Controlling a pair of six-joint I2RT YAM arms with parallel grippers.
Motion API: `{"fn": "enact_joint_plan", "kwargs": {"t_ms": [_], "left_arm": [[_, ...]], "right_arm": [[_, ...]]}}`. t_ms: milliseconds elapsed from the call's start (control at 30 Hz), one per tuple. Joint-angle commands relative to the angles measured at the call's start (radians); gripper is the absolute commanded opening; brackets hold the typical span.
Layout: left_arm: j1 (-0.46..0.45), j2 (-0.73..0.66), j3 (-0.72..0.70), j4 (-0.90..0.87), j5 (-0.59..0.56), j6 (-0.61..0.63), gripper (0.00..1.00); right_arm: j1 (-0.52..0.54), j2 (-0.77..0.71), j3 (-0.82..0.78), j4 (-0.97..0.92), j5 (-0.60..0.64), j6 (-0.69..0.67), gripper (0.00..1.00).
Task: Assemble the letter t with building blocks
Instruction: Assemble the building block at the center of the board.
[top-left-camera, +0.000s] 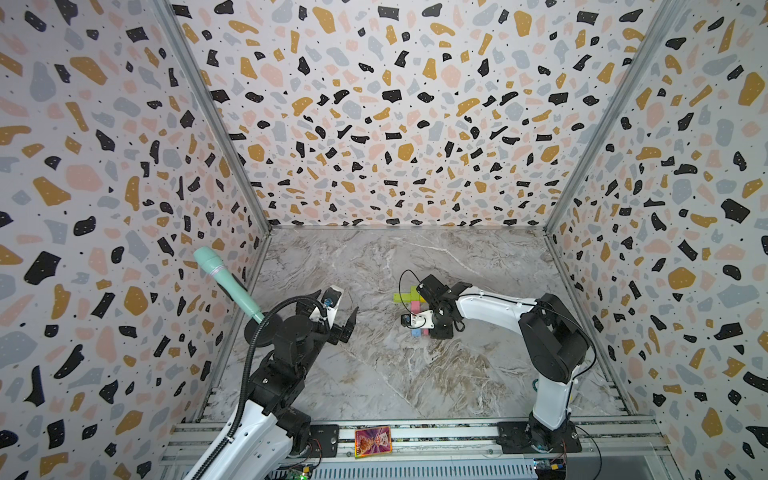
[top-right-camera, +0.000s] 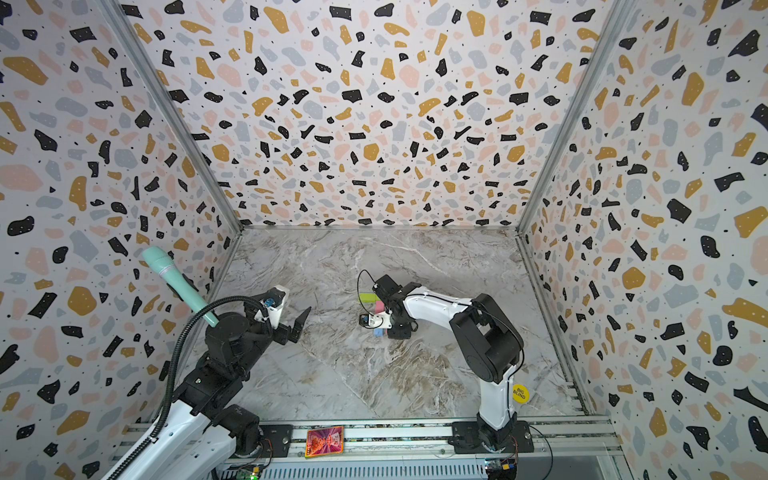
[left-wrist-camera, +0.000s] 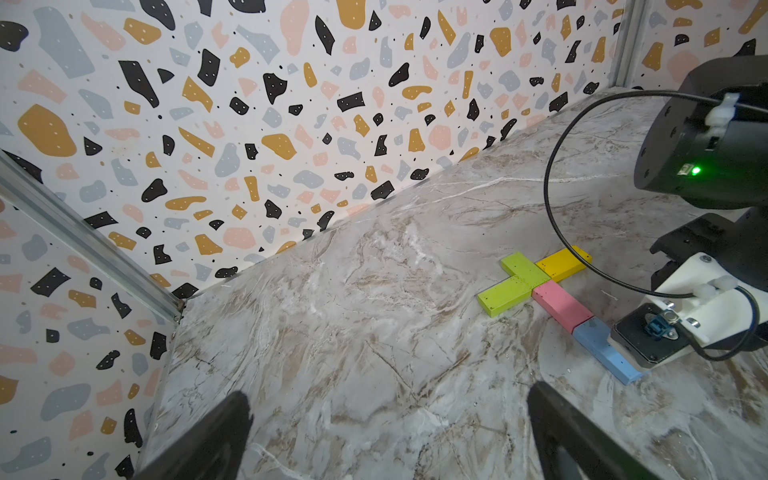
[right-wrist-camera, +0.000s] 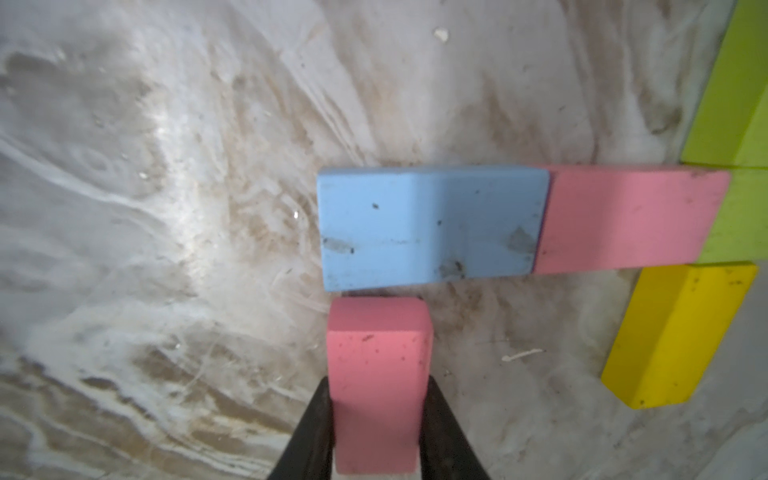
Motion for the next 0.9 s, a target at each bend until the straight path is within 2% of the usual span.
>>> {"fn": "enact_joint_plan", "kwargs": {"t_ms": [0,867], "left_arm": [[-0.004,-0.008,-0.011,0.046,-0.001,0.007,0.99],[-0.005,-0.007,-0.010,0.045,-0.004,0.006,0.99]], "right_arm": [[0.010,-0.004,0.008,-0.026,-0.004,-0.007,0.12],[0.017,0.037,0.022,-0.010,0.014,0.021,0.16]]}}
